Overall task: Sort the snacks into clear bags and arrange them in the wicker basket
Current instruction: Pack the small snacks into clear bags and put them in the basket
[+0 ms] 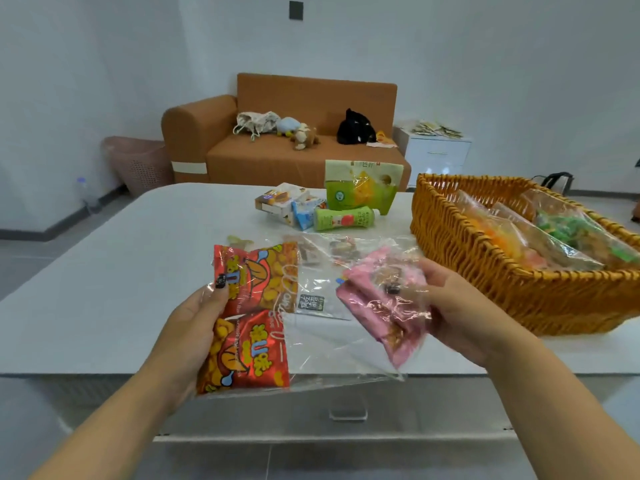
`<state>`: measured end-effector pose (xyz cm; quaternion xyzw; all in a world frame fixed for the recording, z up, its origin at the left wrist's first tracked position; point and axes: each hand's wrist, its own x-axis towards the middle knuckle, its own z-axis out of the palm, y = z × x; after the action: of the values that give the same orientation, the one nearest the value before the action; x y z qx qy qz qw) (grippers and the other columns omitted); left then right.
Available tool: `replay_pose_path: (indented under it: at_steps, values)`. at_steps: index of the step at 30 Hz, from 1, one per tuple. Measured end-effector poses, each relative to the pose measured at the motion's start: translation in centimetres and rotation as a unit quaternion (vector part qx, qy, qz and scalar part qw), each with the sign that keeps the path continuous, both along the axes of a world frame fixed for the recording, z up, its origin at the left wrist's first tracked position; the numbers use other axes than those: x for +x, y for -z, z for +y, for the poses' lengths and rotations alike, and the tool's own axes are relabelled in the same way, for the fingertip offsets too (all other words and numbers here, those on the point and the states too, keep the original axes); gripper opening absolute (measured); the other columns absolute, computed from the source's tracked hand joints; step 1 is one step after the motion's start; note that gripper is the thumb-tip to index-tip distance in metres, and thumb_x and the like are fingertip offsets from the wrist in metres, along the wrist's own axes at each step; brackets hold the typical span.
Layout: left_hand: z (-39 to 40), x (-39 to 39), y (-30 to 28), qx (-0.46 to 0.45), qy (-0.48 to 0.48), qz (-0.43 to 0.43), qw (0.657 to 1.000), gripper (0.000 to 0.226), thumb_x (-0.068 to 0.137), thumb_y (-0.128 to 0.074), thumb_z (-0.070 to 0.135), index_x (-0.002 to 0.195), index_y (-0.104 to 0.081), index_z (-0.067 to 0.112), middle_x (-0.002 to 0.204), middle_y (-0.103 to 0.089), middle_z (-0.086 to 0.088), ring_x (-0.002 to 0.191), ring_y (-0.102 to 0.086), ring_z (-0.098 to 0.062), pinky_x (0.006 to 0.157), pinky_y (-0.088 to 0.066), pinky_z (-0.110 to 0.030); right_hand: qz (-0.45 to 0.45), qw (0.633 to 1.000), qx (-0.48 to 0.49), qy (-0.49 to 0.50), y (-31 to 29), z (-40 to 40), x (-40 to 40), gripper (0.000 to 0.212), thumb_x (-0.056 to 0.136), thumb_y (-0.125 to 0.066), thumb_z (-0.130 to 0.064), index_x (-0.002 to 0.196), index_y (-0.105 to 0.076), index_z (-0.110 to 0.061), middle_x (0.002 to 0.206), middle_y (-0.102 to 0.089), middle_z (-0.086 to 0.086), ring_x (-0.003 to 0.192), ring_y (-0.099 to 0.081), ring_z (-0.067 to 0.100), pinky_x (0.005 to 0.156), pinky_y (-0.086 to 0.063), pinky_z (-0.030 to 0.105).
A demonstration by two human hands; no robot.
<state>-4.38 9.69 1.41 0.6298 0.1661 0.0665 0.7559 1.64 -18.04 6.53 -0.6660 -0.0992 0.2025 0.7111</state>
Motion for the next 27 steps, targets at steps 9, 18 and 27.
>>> replay_pose_path:
  at_steps: [9,18,27]
  values:
    - [0.2,1.3,0.4,-0.034,-0.016,-0.007,0.999,0.028,0.099,-0.047,0.037,0.114,-0.062,0.019,0.094,-0.077,-0.008,0.078,-0.075,-0.025,0.072,-0.06,-0.041,0.015,0.998,-0.035,-0.045,-0.7,-3.4,1.9,0.051,0.065,-0.068,-0.004,0.113,-0.066,-0.018,0.098,-0.072,0.013,0.074,-0.069,0.023,0.059,-0.057,0.029]
    - [-2.8,1.2,0.9,-0.04,0.091,0.032,0.994,0.033,0.097,-0.048,0.037,0.113,-0.064,0.013,0.099,-0.075,-0.015,0.084,-0.074,-0.03,0.068,-0.061,-0.04,-0.049,0.984,-0.128,-0.115,0.3,-1.8,2.1,0.048,0.08,-0.073,-0.011,0.126,-0.061,-0.015,0.118,-0.067,0.014,0.107,-0.064,0.036,0.092,-0.052,0.049]
    - [-4.0,1.7,1.5,-0.122,0.075,-0.003,0.99,0.043,0.086,-0.055,0.036,0.122,-0.061,0.013,0.109,-0.073,-0.014,0.094,-0.073,-0.029,0.074,-0.061,-0.045,0.016,0.987,-0.144,-0.076,1.6,1.5,1.3,0.021,0.092,-0.055,-0.004,0.112,-0.06,-0.01,0.105,-0.073,0.012,0.096,-0.07,0.029,0.09,-0.055,0.04]
